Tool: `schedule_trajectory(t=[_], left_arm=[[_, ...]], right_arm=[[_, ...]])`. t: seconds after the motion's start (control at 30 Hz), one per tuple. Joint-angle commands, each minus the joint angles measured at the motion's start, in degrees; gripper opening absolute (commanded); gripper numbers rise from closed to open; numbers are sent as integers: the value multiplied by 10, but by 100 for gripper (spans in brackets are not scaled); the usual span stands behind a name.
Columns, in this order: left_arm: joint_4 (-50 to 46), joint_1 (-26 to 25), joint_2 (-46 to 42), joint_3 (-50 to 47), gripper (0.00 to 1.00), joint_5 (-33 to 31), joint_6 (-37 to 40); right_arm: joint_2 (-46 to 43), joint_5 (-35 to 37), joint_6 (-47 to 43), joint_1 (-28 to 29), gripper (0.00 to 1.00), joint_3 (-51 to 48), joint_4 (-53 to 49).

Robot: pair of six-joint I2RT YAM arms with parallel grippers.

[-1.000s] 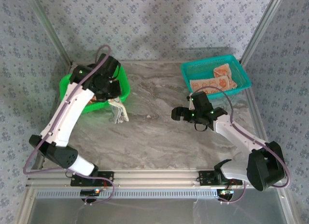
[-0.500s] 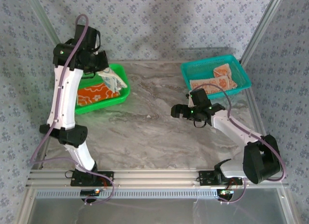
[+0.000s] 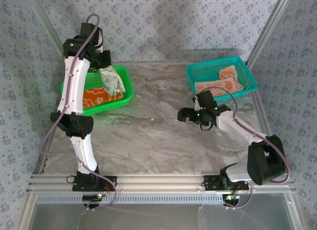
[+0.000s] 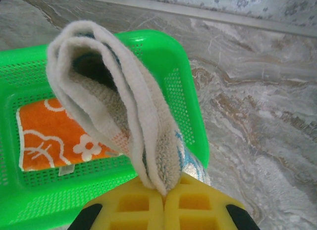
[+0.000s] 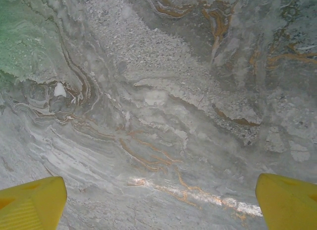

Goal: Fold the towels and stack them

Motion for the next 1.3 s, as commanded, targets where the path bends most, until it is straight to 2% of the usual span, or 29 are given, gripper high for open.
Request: schedule_trajectory(t=[0.0, 0.27, 0.7, 1.27], left_arm=[[26, -1, 8, 14, 0, 27, 41], [49, -6, 59, 31, 0, 114, 49], [85, -13, 90, 56, 0, 175, 48], [66, -5, 111, 50, 0, 200, 68]], right_arm=[[5, -10, -18, -9, 100, 15, -29], [9, -14, -23, -18, 100, 14, -33], [19, -18, -24, -22, 100, 2, -26], [26, -14, -26, -22, 100, 0, -20]])
